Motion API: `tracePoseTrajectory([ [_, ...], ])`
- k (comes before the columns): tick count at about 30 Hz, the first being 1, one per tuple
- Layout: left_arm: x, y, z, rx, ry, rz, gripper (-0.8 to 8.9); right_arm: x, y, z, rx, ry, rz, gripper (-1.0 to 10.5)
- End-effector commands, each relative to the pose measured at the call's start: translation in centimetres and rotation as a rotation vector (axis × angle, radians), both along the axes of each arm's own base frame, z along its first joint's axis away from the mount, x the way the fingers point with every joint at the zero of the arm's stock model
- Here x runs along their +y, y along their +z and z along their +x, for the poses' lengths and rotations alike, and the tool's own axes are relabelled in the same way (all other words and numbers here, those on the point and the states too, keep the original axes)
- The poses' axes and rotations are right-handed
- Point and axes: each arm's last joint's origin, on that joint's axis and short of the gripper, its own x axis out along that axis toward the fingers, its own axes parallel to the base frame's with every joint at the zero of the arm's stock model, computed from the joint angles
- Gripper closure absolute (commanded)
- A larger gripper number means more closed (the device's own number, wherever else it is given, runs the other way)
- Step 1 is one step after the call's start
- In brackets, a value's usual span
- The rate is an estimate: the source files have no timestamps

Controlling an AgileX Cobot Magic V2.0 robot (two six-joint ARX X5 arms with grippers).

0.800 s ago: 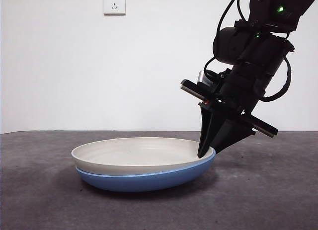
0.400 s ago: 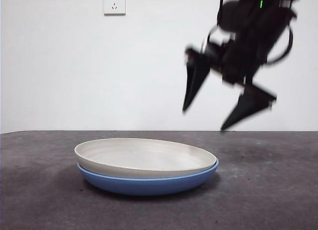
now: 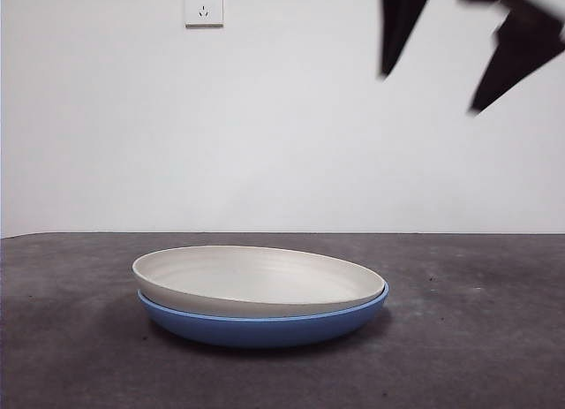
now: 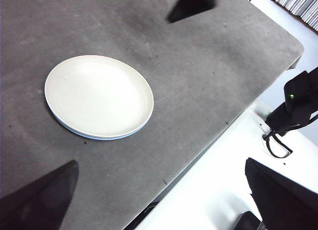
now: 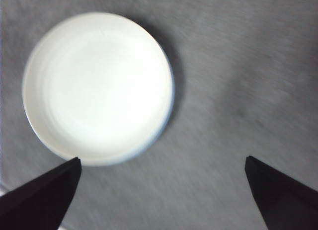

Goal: Pick up the white plate, put it on the blue plate, put it on desk

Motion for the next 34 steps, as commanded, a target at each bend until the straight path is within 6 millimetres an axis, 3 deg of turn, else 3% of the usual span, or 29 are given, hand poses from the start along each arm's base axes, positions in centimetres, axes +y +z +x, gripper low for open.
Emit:
tracePoseTrajectory([
  [1,0.0,0.3,0.0,-0.016,-0.001,-0.007,2.30,-1.0,1.9,-2.5,-0.055,0.015,-0.056,3.7],
  [11,-0.2,0.9,0.3,-0.077,0.000,-0.046,2.31,-5.9,5.8,-11.9,-0.193,0.017,-0.009,3.7],
  [20,-0.2,1.0,0.3,-0.082,0.003,-0.058,2.30,-9.6,4.5,-18.6,-0.298,-0.003,0.068,3.7],
  [26,-0.2,1.0,0.3,-0.084,0.002,-0.055,2.31,-10.9,3.1,-21.0,-0.346,-0.005,0.107,3.7],
  [32,-0.2,1.0,0.4,-0.090,0.000,-0.054,2.35,-11.1,2.5,-21.4,-0.347,0.003,0.117,3.7],
  [33,-0.2,1.0,0.4,-0.090,-0.001,-0.053,2.66,-11.1,2.5,-21.4,-0.348,0.003,0.117,3.7],
  [34,-0.2,1.0,0.4,-0.093,-0.003,-0.050,3.61,-11.1,2.5,-21.4,-0.351,0.007,0.116,4.2],
])
